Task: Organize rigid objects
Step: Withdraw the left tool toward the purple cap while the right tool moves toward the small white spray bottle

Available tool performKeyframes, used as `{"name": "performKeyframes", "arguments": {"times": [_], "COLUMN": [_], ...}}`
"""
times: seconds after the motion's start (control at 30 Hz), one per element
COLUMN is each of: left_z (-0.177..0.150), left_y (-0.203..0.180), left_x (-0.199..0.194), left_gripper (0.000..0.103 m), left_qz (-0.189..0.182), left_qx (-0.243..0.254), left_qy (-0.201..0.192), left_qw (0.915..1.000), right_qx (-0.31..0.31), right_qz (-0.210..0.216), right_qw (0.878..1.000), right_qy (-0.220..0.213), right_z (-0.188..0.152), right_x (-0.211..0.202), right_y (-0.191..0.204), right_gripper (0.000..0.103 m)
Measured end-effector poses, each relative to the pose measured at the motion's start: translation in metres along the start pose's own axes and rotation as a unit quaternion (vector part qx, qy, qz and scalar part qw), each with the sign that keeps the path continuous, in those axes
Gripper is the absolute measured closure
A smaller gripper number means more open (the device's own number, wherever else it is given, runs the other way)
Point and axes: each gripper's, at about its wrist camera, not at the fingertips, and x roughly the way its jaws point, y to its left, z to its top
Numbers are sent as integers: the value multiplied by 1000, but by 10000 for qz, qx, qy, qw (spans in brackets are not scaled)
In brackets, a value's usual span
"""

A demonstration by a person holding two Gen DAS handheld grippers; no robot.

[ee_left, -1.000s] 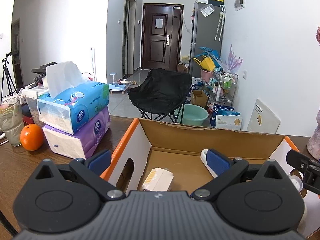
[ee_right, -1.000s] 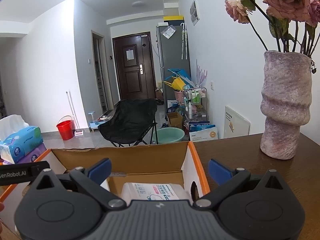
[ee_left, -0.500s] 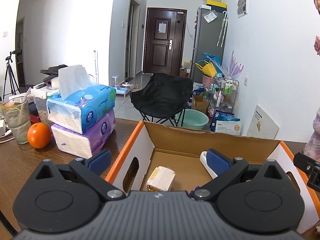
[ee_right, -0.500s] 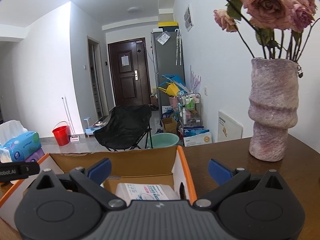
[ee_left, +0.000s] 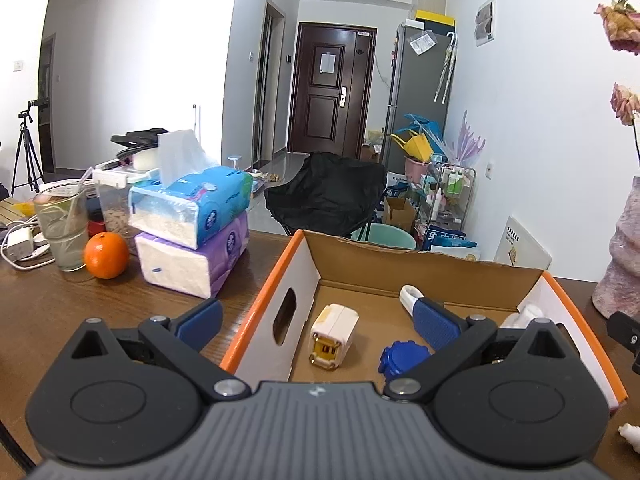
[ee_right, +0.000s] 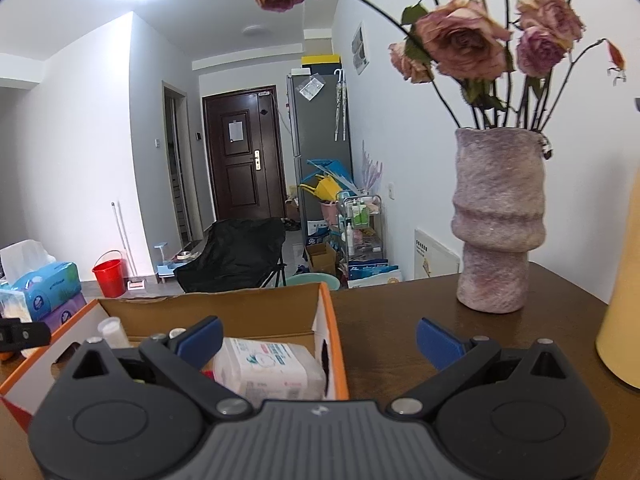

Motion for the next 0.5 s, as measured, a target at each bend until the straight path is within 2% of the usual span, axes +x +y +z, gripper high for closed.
{"name": "performKeyframes", "arguments": {"times": [0.5], "left_z": [-37], "left_y": [28], "left_x": [-60], "left_gripper": [0], "left_qz": [69], "left_qx": [-21], "left_qy": [-78], "left_qw": [9999], "right_qx": [-152], "right_qz": [-374], "right_qw": [9992], "right_qy": [20], "right_z": [-33], "right_x": [-64], "right_y": [-32], "right_gripper": [0]}}
